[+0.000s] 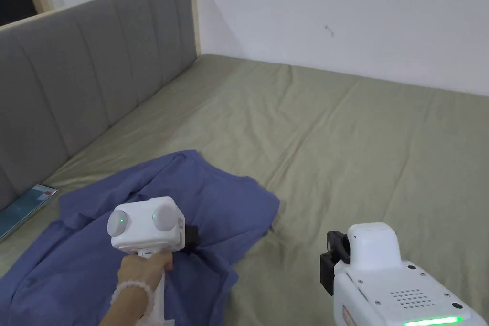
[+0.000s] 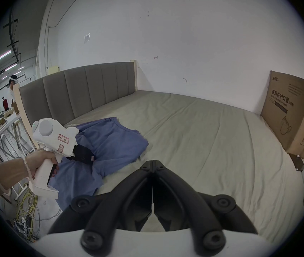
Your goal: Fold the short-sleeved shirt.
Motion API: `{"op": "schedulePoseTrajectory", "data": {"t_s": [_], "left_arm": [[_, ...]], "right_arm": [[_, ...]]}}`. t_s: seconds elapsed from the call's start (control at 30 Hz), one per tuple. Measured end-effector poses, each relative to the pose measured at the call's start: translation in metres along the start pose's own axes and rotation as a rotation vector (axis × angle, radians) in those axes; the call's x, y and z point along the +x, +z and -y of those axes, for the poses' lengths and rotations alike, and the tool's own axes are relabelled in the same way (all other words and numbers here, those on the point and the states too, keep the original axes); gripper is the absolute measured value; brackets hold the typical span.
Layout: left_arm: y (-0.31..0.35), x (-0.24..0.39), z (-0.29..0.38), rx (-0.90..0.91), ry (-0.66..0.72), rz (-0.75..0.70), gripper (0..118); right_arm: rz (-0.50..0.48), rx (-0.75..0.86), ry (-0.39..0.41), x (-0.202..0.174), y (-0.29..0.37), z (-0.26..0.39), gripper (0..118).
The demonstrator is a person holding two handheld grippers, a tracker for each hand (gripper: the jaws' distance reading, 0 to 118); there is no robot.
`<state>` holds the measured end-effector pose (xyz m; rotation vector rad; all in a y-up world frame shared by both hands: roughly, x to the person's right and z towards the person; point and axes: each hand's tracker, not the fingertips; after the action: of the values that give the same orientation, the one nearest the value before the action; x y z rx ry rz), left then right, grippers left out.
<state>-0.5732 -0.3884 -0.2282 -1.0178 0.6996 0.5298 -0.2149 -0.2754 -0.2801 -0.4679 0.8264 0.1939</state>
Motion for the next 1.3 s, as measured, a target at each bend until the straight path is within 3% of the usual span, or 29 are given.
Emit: {"op": "schedulePoseTrajectory", "data": {"t_s": [0.03, 0.07, 0.1, 0.17, 0.3, 0.5, 0.7, 0.8, 1.03, 1.3], "left_arm": [[0.004, -0.007, -0.003, 0.036, 0.041, -0.018, 0], [0.003, -0.016, -0.002, 0.021, 0.071, -0.044, 0], [-0.002, -0.023, -0.003, -0.016, 0.121, 0.026, 0], [-0.001, -0.026, -0.003, -0.012, 0.048, 0.046, 0], [0.007, -0.014, -0.006, -0.014, 0.034, 0.018, 0], [0.041, -0.019, -0.018, 0.027, 0.084, 0.088, 0], [0.113, 0.008, -0.038, 0.189, 0.058, 0.154, 0], [0.154, 0.038, -0.05, 0.286, -0.028, 0.204, 0], [0.266, 0.152, -0.065, 0.472, -0.217, 0.483, 0], [0.326, 0.278, -0.003, 0.503, -0.491, 0.8, 0]], "right_arm": [[0.0, -0.003, -0.007, 0.001, 0.0, 0.0, 0], [-0.002, -0.008, -0.012, 0.002, 0.0, 0.0, 0], [-0.004, -0.009, -0.014, 0.003, 0.002, 0.0, 0], [-0.005, -0.002, -0.005, 0.005, 0.006, 0.0, 0], [0.021, -0.007, 0.026, 0.008, 0.008, 0.002, 0], [0.03, -0.005, -0.016, 0.022, 0.016, 0.002, 0], [0.054, 0.031, -0.062, 0.038, 0.035, -0.002, 0], [0.09, 0.059, -0.078, 0.051, 0.048, -0.007, 0], [0.213, 0.146, -0.189, 0.103, 0.092, -0.016, 0], [0.416, 0.253, -0.285, 0.173, 0.16, -0.017, 0]]}}
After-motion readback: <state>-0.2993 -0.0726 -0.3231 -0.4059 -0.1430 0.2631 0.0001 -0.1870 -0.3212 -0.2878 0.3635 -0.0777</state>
